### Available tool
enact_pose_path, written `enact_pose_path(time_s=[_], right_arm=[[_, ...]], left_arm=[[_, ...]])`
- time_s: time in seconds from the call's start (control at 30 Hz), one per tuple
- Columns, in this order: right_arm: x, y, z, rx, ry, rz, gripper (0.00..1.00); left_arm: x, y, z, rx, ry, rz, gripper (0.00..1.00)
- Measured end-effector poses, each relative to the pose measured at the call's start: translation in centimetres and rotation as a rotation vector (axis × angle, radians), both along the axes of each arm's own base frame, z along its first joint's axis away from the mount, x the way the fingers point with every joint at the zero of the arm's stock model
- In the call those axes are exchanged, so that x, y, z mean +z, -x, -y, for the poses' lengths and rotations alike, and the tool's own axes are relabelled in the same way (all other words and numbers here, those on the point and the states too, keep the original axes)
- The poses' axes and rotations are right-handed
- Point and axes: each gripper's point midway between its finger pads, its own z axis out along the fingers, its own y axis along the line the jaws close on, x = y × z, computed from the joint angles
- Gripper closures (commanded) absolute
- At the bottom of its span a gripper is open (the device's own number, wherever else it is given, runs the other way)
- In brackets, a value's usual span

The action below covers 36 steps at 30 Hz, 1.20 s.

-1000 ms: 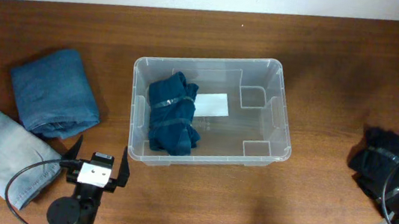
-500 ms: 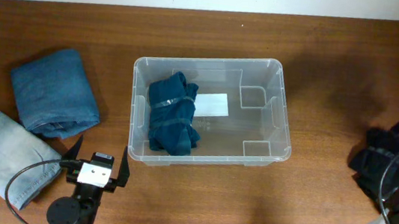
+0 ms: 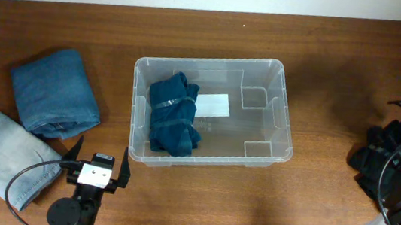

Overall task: Pack container
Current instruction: 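Lower the right gripper onto a taped black bundle and grasp it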

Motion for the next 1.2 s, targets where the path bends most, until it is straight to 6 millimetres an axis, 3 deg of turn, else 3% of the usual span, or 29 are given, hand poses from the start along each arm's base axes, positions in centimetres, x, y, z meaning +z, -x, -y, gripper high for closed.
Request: enact_pose_path(time_s=[0.27,0.37,0.4,0.47,0.5,0.6,0.73,0.83,0.93,0.97,1.0,1.03,1.2], right_arm=[[0.0,1.0,0.0,-0.004,0.007,-0.050,0.20],[-0.1,1.3,0.2,-0.004,0.019,-0.065,0.35],[-0.1,1.4,0.2,0.000,0.024,-0.072,0.46],[-0.1,1.7,0.4,-0.007,0.035,-0.088,0.53],[-0.1,1.8,0.5,-0.005,0.040,-0.091,0.63],[-0.1,1.9,0.7,-0.012,0.052,-0.100,0.76],[-0.1,1.9,0.8,-0.014,0.059,-0.101,0.77],[-0.1,1.9,0.9,-0.023,0.061,-0.102,0.55],[-0.1,1.9,0.9,-0.024,0.063,-0.103,0.51],[-0.1,1.9,0.9,-0.026,0.063,-0.103,0.55],[-0.1,1.9,0.9,-0.024,0.063,-0.103,0.68],[-0.1,1.9,0.9,-0.024,0.064,-0.103,0.74],[-0.1,1.8,0.8,-0.027,0.058,-0.098,0.94]], left_arm=[[0.0,0.0,0.0,0.000,0.000,0.000,0.01],[0.0,0.0,0.0,0.000,0.000,0.000,0.01],[0.0,0.0,0.0,0.000,0.000,0.000,0.01],[0.0,0.0,0.0,0.000,0.000,0.000,0.01],[0.0,0.0,0.0,0.000,0.000,0.000,0.01],[0.0,0.0,0.0,0.000,0.000,0.000,0.00],[0.0,0.0,0.0,0.000,0.000,0.000,0.01],[0.0,0.0,0.0,0.000,0.000,0.000,0.01],[0.0,0.0,0.0,0.000,0.000,0.000,0.00],[0.0,0.0,0.0,0.000,0.000,0.000,0.01],[0.0,0.0,0.0,0.000,0.000,0.000,0.01],[0.0,0.0,0.0,0.000,0.000,0.000,0.01],[0.0,0.0,0.0,0.000,0.000,0.000,0.01]])
